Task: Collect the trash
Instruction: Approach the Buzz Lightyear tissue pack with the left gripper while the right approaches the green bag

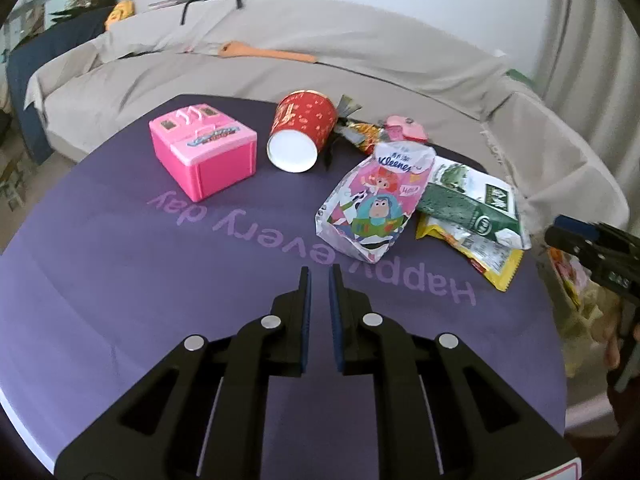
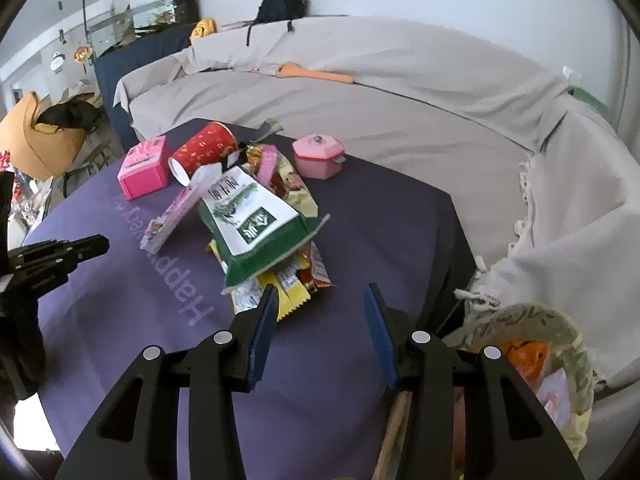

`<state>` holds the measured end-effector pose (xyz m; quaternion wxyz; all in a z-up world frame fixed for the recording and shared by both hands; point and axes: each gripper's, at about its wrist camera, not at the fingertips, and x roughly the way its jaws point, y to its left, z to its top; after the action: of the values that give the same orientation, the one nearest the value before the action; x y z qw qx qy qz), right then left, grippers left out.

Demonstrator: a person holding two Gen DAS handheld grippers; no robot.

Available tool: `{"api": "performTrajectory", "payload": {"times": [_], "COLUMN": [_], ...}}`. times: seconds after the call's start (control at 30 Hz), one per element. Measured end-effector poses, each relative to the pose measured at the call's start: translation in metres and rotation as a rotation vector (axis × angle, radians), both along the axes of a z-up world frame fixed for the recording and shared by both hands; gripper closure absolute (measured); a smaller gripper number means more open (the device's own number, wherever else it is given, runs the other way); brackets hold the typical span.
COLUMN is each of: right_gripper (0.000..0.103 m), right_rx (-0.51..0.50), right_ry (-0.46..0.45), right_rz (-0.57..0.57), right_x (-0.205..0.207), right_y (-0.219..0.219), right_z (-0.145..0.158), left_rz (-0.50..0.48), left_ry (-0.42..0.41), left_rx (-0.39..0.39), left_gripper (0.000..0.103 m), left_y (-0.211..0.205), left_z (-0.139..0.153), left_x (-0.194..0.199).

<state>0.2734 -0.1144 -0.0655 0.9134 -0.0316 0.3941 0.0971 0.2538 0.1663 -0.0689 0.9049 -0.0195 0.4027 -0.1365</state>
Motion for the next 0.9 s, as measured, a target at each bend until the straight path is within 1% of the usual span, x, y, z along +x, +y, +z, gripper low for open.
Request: {"api": "performTrajectory", "payload": {"times": [0.07, 0.13, 0.17, 0.2, 0.27, 0.33, 0.4, 0.47, 0.57, 0.6, 0.63, 0.67, 0.7, 0.77, 0.8, 0.9], "right_gripper": [0.061, 0.061, 0.061, 0.061, 0.061, 0.061, 0.061, 0.061, 0.061, 0.059, 0.055, 0.053, 0.053, 0.052, 0.052, 0.052], "right_rx": [-0.002, -0.003, 0.0, 0.004, 0.013, 0.012, 0.01, 0.01, 0.033, 0.05, 0.073, 0.089, 0.093, 0.097, 0.107, 0.137], "right_ry": [-0.012, -0.023, -0.027, -0.027, -0.025, -0.027, -0.042, -0.054, -0.06, -0.055, -0.048, -0.044, -0.051, -0.062, -0.055, -0.032], "right_rz": [0.009, 0.016, 0.022, 0.028, 0.039, 0.046, 0.051, 0.053, 0.069, 0.083, 0.107, 0.125, 0.134, 0.134, 0.136, 0.143], "right_x": [0.0, 0.0, 0.001, 0.001, 0.003, 0.004, 0.004, 0.003, 0.006, 0.009, 0.012, 0.016, 0.021, 0.034, 0.041, 0.066], "right_y": [0.003, 0.004, 0.005, 0.006, 0.006, 0.007, 0.005, 0.003, -0.004, -0.006, -0.006, -0.006, -0.005, -0.001, 0.002, 0.013], "right_z": [0.001, 0.0, 0.0, 0.0, 0.0, 0.001, 0.005, 0.009, 0.016, 0.018, 0.019, 0.02, 0.022, 0.023, 0.023, 0.022], "left_rz": [-0.027, -0.057, -0.066, -0.068, -0.081, -0.106, -0.071, -0.041, -0.023, -0.024, -0.028, -0.028, -0.021, -0.024, -0.03, -0.029], "left_ry": [-0.013, -0.012, -0.012, -0.021, -0.053, -0.055, -0.037, 0.002, 0.063, 0.092, 0.106, 0.114, 0.12, 0.121, 0.122, 0.13], "left_rx": [-0.013, -0.06, -0.079, -0.087, -0.086, -0.061, -0.023, -0.023, -0.013, -0.004, 0.003, 0.025, 0.058, 0.103, 0.105, 0.127], "left_gripper": [0.094, 0.091, 0.079, 0.064, 0.053, 0.049, 0.047, 0.047, 0.047, 0.047, 0.047, 0.055, 0.067, 0.076, 0.081, 0.084], "left_y": [0.004, 0.007, 0.006, 0.004, -0.006, -0.019, -0.031, -0.038, -0.047, -0.05, -0.051, -0.053, -0.054, -0.054, -0.052, -0.038], "left_z": [0.003, 0.005, 0.006, 0.007, 0.011, 0.01, 0.005, -0.004, -0.019, -0.023, -0.026, -0.027, -0.028, -0.028, -0.027, -0.026], "left_x": [-0.001, -0.001, 0.0, 0.002, 0.009, 0.019, 0.04, 0.061, 0.087, 0.092, 0.093, 0.094, 0.093, 0.086, 0.083, 0.07]}}
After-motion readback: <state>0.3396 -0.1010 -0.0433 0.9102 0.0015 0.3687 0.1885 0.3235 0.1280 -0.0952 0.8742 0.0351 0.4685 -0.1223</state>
